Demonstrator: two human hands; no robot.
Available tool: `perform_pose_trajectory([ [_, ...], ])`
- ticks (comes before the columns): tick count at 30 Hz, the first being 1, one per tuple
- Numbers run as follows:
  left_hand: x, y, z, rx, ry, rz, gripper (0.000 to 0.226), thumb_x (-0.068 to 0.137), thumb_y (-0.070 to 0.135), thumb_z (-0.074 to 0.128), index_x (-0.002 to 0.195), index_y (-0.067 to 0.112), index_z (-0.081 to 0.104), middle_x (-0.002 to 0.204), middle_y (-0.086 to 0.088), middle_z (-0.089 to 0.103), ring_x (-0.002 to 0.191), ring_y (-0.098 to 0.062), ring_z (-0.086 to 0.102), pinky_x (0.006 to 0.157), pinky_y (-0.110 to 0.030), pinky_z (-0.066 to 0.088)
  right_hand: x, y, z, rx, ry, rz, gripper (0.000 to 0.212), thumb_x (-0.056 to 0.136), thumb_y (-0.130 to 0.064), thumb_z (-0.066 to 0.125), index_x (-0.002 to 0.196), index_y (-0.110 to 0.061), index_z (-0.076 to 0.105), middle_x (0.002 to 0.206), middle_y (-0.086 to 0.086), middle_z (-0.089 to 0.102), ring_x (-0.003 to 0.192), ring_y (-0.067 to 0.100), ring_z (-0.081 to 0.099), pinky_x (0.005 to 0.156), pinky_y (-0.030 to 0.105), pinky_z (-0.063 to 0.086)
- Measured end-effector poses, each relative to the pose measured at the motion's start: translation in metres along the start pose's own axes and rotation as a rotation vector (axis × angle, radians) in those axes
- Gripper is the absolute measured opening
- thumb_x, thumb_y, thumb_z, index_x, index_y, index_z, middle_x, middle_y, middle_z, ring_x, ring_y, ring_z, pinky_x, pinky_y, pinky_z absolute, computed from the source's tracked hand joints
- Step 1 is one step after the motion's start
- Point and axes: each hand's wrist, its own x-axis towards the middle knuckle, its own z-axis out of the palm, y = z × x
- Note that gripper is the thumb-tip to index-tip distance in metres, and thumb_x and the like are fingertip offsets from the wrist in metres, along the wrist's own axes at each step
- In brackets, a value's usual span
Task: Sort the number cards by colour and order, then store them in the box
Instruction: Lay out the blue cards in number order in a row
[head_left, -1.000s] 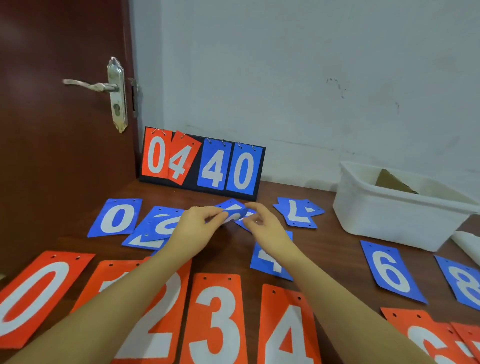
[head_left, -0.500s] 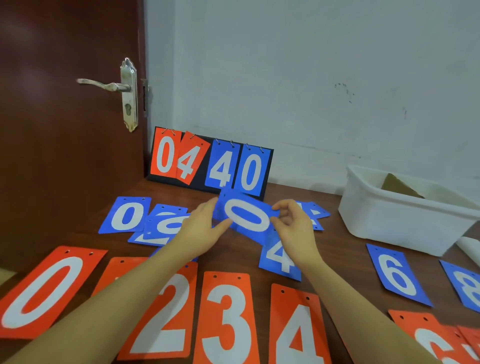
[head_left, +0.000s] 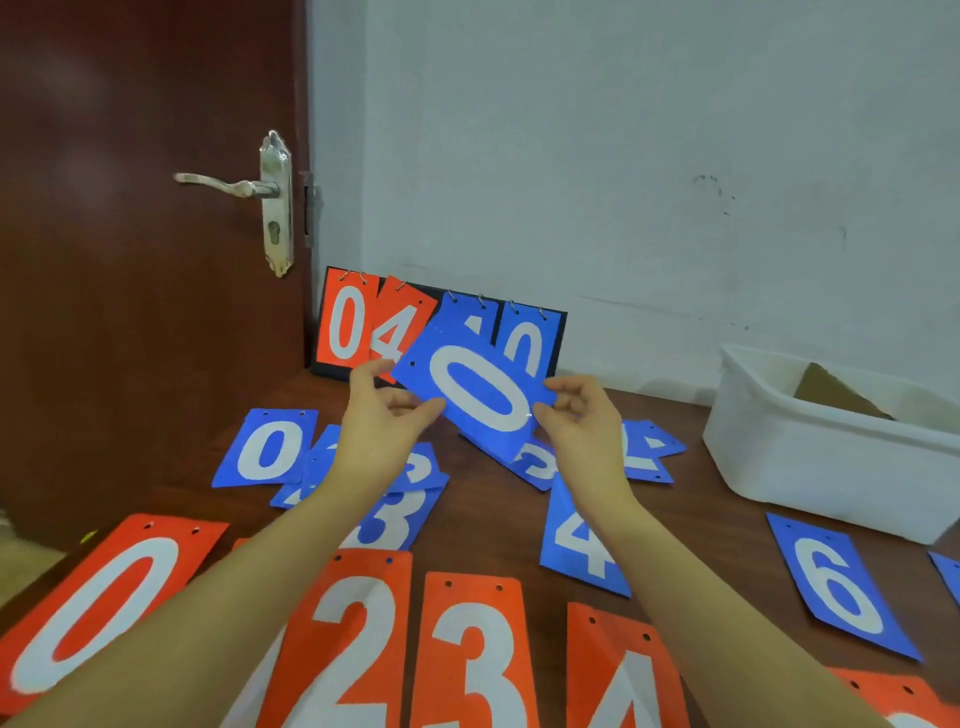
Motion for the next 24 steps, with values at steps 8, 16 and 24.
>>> perform_pose_trajectory([
  [8, 0.018, -0.002, -0.065, -0.133, 0.407, 0.026, 0.054, 0.077, 0.01, 0.071, 0.117, 0.02, 0.037, 0.079, -0.002, 0.061, 0.063, -0.007, 0.061, 0.053, -0.017, 0.047, -0.018, -0.015, 0.089, 0.105, -0.26, -0.012, 0.013, 0.083, -0.007, 0.064, 0.084, -0.017, 0.056, 0.062, -0.007, 0.065, 0.058, 0.007, 0.064, 0.056, 0.013, 0.048],
  [16, 0.049, -0.041, -0.138, 0.594, 0.171, 0.048, 0.025, 0.081, 0.011, 0.064, 0.105, 0.009, 0.065, 0.095, -0.008, 0.068, 0.085, -0.021, 0.059, 0.076, -0.025, 0.041, -0.034, 0.034, 0.135, -0.938, -0.73, -0.198, 0.049, 0.092, -0.052, 0.042, 0.136, -0.033, 0.04, 0.146, -0.008, 0.038, 0.135, 0.018, 0.033, 0.108, 0.043, 0.022],
  [24, 0.065, -0.07, -0.149, 1.303, -0.225, -0.109, 0.034, 0.09, 0.033, 0.051, 0.124, 0.028, 0.055, 0.127, -0.005, 0.052, 0.118, -0.027, 0.043, 0.097, -0.039, 0.031, -0.01, 0.04, 0.117, -1.047, -0.587, -0.069, 0.044, 0.09, -0.05, 0.046, 0.13, -0.032, 0.047, 0.132, -0.003, 0.044, 0.125, 0.024, 0.038, 0.104, 0.044, 0.022],
])
